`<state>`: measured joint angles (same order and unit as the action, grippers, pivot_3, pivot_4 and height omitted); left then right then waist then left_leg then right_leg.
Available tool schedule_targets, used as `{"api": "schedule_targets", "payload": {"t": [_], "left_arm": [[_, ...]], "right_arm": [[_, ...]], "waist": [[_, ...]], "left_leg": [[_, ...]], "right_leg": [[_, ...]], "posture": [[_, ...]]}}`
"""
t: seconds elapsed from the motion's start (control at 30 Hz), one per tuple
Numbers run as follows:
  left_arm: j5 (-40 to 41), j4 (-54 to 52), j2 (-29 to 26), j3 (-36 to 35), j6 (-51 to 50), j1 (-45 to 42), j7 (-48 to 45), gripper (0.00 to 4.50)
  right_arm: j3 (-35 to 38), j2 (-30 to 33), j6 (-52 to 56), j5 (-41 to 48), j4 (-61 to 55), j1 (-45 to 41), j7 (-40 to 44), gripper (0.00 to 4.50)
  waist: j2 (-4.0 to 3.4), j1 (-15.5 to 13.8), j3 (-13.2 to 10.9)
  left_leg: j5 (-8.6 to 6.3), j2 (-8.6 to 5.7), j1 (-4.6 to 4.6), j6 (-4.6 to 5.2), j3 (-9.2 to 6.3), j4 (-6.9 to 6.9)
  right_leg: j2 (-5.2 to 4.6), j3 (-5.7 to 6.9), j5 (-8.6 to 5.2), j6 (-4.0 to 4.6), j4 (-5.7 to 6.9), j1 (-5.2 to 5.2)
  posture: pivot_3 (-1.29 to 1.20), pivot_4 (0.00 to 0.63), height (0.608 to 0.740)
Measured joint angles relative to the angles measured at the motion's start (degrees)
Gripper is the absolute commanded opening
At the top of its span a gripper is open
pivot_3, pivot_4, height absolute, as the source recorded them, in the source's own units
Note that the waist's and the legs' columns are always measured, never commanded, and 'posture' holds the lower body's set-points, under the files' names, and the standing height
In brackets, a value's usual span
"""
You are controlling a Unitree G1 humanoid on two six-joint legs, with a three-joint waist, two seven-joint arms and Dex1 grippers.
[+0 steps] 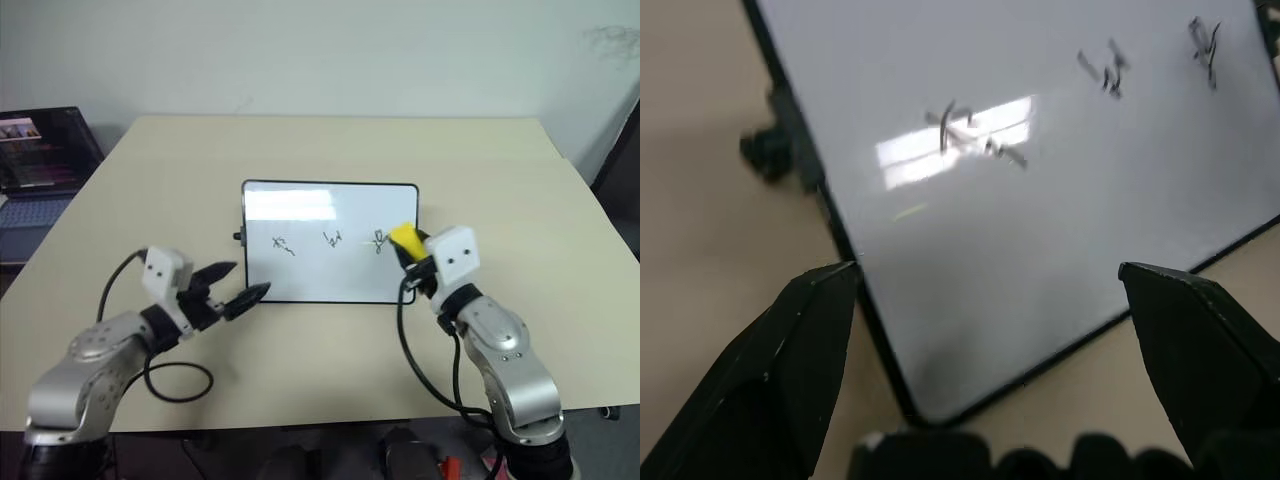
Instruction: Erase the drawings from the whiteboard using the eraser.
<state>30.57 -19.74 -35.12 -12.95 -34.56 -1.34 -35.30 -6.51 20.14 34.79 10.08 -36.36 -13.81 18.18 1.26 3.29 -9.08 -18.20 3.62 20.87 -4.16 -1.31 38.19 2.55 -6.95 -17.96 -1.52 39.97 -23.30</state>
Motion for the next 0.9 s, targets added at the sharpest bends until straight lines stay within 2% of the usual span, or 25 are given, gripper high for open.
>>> {"api": "schedule_targets", "payload": {"t": [0.17, 0.4, 0.63, 0.9], "left_arm": [[0.72, 2.92, -4.13, -1.69, 0.22, -3.95, -3.20, 4.50], [-0.08, 8.12, -8.94, -1.55, 2.32, -5.51, -10.69, 4.50], [0.02, 1.57, -10.95, -0.03, 0.04, -2.99, -13.12, 4.50], [0.13, -0.14, -11.62, 1.56, -2.62, -4.48, -13.79, 4.50]], "right_arm": [[-9.04, -0.72, -2.71, -4.81, 6.97, -10.37, 2.17, 1.32], [-19.48, -7.85, -10.70, -14.02, 28.61, -26.29, 3.38, 1.32], [-22.16, -12.24, -17.32, -18.92, 44.66, -34.83, 5.21, 1.32], [-22.56, -16.45, -23.49, -23.11, 55.59, -39.03, 5.54, 1.32]], "waist": [[0.01, -0.08, 0.00], [0.02, 0.40, 0.00], [0.02, 0.53, 0.00], [0.02, 1.34, 0.00]], "left_leg": [[0.02, -0.01, -0.05, -0.01, -0.07, 0.02], [0.13, 0.03, 0.11, -0.22, 0.00, -0.10], [0.06, 0.01, 0.16, -0.11, -0.07, -0.15], [0.03, 0.00, 0.16, -0.05, -0.09, -0.13]], "right_leg": [[0.02, 0.14, 0.02, 0.06, 0.05, 0.05], [-0.09, 0.12, -0.03, 0.15, -0.01, -0.21], [-0.42, 0.26, -0.08, 0.21, 0.03, -0.23], [-0.41, 0.36, -0.08, 0.21, 0.09, -0.21]], "posture": [[0.00, 0.150, 0.740], [0.00, 0.150, 0.740], [0.00, 0.150, 0.740], [0.00, 0.150, 0.740]]}}
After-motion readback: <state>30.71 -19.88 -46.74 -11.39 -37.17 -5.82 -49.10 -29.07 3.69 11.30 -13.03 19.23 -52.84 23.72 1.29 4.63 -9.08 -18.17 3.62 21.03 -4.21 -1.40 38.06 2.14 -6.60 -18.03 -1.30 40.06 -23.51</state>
